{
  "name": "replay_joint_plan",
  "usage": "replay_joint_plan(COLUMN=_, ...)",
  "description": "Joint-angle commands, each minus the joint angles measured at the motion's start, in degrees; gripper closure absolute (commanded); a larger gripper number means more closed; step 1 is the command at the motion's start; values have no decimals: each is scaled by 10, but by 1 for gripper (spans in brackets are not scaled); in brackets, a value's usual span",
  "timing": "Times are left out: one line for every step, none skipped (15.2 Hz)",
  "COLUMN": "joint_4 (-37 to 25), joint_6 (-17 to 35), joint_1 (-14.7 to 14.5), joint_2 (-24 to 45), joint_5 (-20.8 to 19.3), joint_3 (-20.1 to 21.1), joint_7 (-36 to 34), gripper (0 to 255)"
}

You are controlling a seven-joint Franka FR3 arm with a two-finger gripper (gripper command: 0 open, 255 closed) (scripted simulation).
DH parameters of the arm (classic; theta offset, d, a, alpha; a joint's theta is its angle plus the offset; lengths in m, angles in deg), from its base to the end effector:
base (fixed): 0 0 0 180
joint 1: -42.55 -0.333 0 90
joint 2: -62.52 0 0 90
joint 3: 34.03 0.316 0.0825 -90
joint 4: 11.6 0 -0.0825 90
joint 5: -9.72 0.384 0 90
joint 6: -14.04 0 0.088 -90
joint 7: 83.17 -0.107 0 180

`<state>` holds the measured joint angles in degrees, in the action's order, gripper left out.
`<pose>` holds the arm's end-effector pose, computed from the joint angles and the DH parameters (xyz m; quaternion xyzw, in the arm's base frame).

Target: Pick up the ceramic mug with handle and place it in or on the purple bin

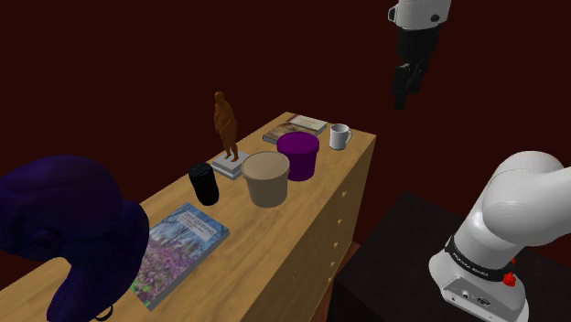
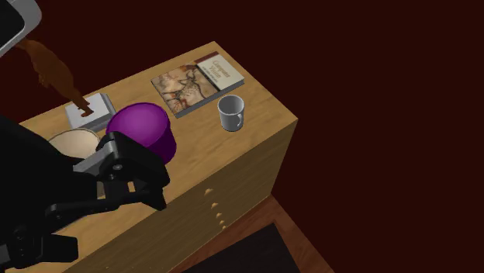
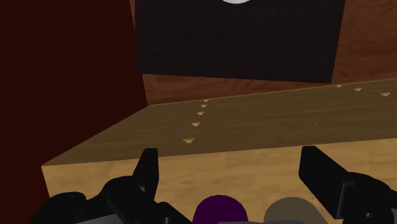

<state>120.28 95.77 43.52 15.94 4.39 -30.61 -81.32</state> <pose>0.2844 0.0079 0.6120 0.9970 0.0222 -0.0317 0.0677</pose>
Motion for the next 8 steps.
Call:
replay_joint_plan(joint_4=0, joint_6=0, joint_1=0, joint_2=0, joint_5=0, joint_3=0, joint_7=0, gripper=0)
replay_joint_plan(joint_4=7, joint_6=19, joint_1=2, joint_2=10, joint_5=-5, joint_3=-7, joint_7=5, gripper=0)
replay_joint_plan(joint_4=13, joint_6=37, joint_1=4, joint_2=20, joint_5=-9, joint_3=-14, joint_7=10, gripper=0)
replay_joint_plan(joint_4=19, joint_6=56, joint_1=7, joint_2=31, joint_5=-13, joint_3=-20, joint_7=15, gripper=0)
replay_joint_plan(joint_4=23, joint_6=75, joint_1=9, joint_2=43, joint_5=-17, joint_3=-27, joint_7=20, gripper=0)
replay_joint_plan(joint_4=27, joint_6=93, joint_1=11, joint_2=56, joint_5=-21, joint_3=-34, joint_7=25, gripper=0)
replay_joint_plan(joint_4=30, joint_6=112, joint_1=13, joint_2=69, joint_5=-25, joint_3=-40, joint_7=30, gripper=0)
replay_joint_plan(joint_4=33, joint_6=130, joint_1=15, joint_2=83, joint_5=-28, joint_3=-47, joint_7=35, gripper=0)
